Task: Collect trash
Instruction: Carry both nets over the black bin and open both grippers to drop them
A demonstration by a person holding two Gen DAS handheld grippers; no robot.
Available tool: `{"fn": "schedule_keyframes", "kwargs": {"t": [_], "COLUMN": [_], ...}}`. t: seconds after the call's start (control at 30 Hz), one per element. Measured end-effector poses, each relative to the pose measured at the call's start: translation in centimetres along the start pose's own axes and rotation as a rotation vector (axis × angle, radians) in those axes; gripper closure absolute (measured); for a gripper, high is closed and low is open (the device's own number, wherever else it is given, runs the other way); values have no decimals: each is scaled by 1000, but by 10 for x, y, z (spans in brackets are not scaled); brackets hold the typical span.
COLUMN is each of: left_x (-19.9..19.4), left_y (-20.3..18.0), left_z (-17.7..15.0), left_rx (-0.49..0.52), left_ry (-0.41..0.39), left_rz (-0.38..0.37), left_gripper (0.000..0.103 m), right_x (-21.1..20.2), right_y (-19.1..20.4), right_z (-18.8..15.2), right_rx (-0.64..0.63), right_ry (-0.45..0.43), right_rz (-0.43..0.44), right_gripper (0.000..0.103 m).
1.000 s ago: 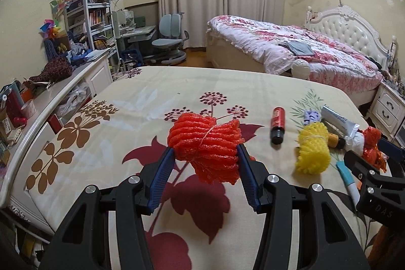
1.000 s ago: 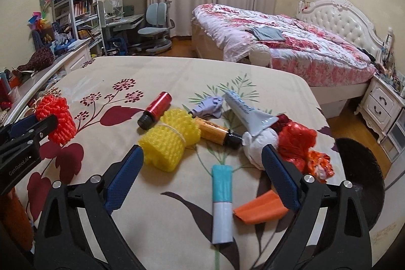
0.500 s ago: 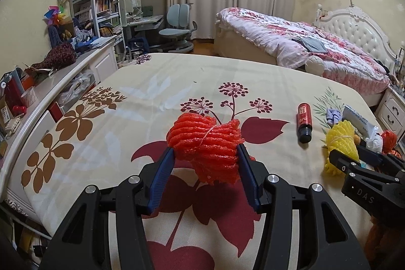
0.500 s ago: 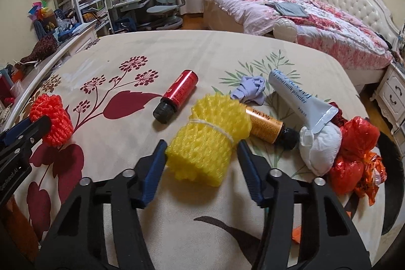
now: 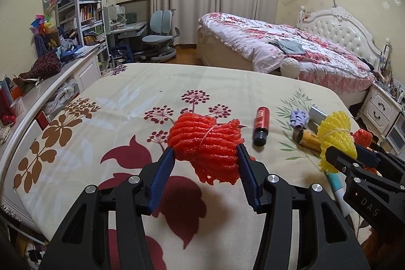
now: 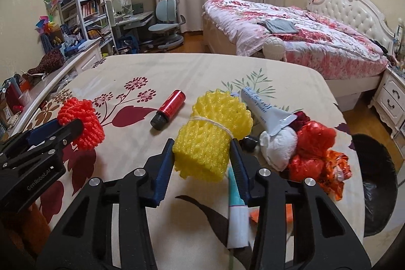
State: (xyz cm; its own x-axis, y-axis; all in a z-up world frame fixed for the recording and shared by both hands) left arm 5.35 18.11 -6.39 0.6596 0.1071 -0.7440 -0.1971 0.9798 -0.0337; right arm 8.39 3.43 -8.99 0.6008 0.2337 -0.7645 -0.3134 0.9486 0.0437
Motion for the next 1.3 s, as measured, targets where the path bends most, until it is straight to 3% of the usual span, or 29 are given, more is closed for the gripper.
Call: {"fn": "schedule_keyframes", "kwargs": {"t": [0.37,0.6,0.97,1.3], "left_x": [-24,-32,-25,2], "left_y": [-102,-176,-277,-328], "left_z": [10,9,3,-7], "left_rx": [122,207,329,382], "left_ry": [-55,-67,-62,-9], "left_rz": [-142,-241,-334,-352], "left_gripper": [51,51,51,51], "right_x": [-64,-83,-78,-59], "right_y": [-99,-174,-257,-301], "right_z": [-8,-22,-52,-75], "right_rx": [100,199,300,365], "right_ry": [-97,-120,-95,-52], "right_rz": [-140,-244,-334,-358], "right_gripper": [60,60,60,60]}}
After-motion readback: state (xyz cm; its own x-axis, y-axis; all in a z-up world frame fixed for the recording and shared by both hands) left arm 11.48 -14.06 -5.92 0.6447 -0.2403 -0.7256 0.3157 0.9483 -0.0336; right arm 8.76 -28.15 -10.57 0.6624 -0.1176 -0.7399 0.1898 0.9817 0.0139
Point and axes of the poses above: each gripper's, at about its wrist camera, not at the fingertips, and x roughly the way its jaws point, y to its left, z to its top, the point moved 9 cm from there along x, roughly the way its jaws point, and after that the axes turned 11 degrees about y, right-handed, at the moved point
